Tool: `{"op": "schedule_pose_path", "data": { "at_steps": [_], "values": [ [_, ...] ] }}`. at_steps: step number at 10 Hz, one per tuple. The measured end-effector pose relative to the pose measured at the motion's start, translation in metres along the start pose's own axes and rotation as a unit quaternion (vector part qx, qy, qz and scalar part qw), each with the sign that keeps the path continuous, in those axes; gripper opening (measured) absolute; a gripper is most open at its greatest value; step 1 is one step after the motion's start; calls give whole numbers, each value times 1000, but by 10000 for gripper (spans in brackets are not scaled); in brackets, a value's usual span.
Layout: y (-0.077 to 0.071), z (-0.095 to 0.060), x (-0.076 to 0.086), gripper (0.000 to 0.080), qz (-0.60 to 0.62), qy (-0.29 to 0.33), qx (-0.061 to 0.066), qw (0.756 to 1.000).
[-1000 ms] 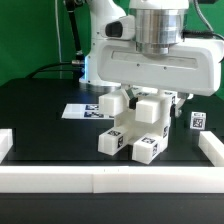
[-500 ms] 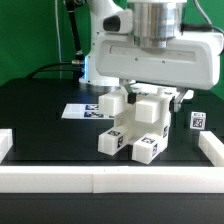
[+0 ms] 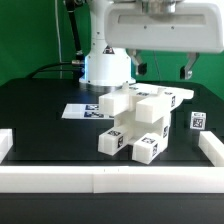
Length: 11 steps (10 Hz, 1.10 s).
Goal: Assemble chair
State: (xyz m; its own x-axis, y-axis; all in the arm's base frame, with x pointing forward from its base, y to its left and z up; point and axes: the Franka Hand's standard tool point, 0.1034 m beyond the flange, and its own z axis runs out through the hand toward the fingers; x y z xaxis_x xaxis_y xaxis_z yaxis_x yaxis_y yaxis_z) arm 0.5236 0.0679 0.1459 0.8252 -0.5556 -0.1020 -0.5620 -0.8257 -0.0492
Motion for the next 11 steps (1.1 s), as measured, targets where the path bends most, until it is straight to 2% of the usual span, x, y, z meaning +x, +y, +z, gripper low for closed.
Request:
{"op": "schedule_pose_path", "data": {
  "at_steps": [2,3,7,8,10,11],
  "values": [
    [-6,-2,-20,649,16,-4,2,1000],
    [-4,-1,-16,649,16,-3,1,1000],
    [-4,1,-18,649,16,-5,-1,1000],
    [-6,3,-32,649,39,-2,0,999],
    [-17,16,-83,649,59,-3,-10,998],
    [-23,22,-99,649,70,-2,-12,998]
  ]
}}
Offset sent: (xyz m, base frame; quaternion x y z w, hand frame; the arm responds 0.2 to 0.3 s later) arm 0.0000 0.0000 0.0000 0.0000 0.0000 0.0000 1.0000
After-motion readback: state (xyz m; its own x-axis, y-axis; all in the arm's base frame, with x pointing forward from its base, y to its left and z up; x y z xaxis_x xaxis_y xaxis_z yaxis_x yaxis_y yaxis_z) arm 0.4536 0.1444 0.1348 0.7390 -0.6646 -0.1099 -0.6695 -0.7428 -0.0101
